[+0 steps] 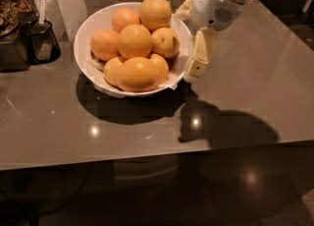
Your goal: Pick orange from white bowl
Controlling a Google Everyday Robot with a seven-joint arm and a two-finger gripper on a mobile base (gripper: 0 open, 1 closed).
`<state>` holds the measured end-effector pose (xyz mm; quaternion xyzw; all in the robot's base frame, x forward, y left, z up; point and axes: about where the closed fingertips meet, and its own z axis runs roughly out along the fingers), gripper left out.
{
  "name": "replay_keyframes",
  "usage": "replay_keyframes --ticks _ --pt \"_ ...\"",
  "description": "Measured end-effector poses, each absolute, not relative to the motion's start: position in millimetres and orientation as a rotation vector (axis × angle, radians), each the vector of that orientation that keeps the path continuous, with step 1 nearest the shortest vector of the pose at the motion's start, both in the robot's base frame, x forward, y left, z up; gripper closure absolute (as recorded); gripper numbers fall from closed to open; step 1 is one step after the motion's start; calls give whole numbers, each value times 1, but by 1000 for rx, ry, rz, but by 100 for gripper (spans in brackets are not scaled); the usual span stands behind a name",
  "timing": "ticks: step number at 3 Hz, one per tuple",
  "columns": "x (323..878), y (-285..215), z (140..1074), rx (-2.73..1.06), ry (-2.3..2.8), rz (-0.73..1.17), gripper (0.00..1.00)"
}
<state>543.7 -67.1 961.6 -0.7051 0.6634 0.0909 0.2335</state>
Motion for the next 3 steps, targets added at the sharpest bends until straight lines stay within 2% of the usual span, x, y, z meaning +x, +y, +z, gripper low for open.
replay_keyframes --ticks 1,2,3 --pt "545 -64 963 -1938 1814 250 19" --pt "545 -64 963 -1938 1814 250 33" --pt "558 -52 968 -1965 1771 244 30"
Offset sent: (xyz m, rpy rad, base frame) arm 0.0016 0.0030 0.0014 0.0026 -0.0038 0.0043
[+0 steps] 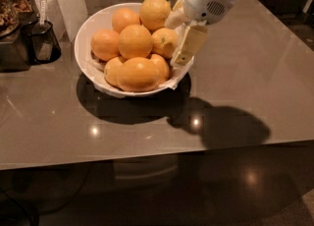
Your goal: Pick orange from white bowl
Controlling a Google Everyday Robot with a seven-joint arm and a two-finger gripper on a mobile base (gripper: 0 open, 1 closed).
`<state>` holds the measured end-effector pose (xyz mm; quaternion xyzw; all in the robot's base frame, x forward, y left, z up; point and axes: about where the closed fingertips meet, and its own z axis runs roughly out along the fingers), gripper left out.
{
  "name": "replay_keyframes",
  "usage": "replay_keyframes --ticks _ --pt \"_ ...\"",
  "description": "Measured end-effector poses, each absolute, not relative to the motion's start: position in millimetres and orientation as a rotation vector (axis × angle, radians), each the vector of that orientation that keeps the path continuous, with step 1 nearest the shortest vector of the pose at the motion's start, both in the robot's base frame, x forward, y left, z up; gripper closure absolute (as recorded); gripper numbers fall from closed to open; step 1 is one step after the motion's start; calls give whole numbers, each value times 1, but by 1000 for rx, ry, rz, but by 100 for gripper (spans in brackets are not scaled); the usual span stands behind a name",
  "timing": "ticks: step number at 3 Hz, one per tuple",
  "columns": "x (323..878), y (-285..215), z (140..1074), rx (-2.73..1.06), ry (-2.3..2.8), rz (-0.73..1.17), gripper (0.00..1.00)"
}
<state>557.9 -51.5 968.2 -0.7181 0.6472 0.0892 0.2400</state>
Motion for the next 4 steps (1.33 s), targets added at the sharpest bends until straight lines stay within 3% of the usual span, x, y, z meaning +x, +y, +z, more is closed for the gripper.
replay_keyframes --ticks 1,4 --pt "579 -27 974 -2006 1692 262 25" --pt "615 32 961 -1978 1550 406 32"
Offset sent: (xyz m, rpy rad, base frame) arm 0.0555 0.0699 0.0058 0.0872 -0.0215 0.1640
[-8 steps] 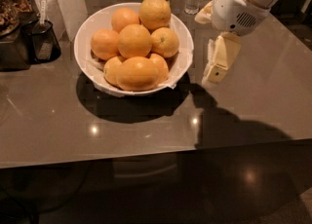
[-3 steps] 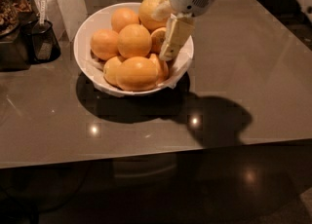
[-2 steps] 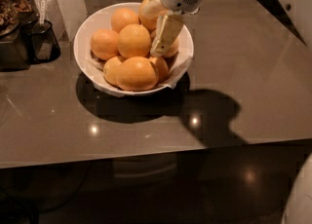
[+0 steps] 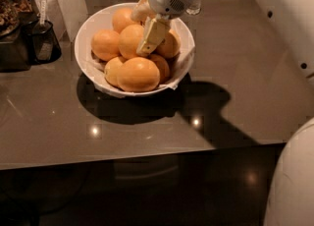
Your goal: Pick orange from white bowl
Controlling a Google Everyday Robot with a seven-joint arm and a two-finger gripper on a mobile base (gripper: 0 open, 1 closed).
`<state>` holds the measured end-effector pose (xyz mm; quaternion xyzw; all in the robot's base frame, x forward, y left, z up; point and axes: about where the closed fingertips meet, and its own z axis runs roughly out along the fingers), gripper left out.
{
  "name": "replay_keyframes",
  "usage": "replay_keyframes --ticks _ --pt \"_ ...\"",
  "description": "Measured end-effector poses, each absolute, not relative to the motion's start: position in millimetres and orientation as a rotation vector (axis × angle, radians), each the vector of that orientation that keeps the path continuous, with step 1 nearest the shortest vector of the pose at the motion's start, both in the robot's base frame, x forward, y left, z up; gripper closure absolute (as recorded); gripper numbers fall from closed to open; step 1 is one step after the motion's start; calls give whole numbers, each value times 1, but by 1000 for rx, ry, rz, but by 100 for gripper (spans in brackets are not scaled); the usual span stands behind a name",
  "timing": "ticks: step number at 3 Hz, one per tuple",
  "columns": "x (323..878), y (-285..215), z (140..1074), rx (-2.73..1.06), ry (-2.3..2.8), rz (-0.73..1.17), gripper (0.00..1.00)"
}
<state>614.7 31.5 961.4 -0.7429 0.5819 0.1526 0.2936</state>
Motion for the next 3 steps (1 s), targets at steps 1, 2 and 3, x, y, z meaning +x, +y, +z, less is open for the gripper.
replay_keyframes --ticks 1,2,3 --pt "620 45 949 -1969 1542 467 42" --pt "621 49 944 -1970 1546 492 43" --pt "620 50 943 -1973 1550 505 70"
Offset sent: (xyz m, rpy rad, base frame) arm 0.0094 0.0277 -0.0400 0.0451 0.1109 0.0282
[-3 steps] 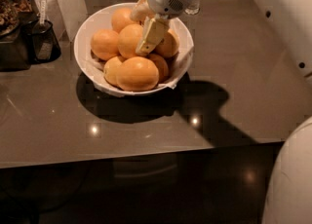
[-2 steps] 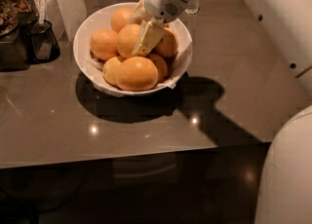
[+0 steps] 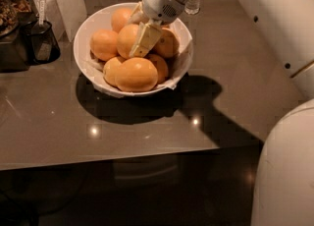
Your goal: Pick orange from white bowl
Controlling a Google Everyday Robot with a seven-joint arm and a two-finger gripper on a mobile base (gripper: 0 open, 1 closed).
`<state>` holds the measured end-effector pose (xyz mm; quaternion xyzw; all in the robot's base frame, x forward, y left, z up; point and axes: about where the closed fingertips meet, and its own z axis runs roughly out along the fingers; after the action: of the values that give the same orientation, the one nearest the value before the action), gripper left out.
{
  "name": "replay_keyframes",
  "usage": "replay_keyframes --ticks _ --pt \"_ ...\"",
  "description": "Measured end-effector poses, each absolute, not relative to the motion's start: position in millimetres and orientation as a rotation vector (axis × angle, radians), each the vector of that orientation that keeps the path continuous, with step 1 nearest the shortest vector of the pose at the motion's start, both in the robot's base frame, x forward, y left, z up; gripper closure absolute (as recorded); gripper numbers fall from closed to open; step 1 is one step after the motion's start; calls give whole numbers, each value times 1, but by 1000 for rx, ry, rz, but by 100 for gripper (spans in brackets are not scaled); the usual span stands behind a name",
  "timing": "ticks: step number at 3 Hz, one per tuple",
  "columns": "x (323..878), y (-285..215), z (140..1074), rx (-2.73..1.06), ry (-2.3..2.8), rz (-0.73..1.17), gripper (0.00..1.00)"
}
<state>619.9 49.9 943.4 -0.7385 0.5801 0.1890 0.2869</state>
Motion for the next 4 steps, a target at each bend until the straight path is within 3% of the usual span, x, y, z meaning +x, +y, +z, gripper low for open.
replay_keyframes --ticks 1,2,4 --pt "620 50 944 -1973 1550 505 94" --pt "615 43 942 -1949 1538 548 100" --pt "607 38 957 -1906 1411 651 100"
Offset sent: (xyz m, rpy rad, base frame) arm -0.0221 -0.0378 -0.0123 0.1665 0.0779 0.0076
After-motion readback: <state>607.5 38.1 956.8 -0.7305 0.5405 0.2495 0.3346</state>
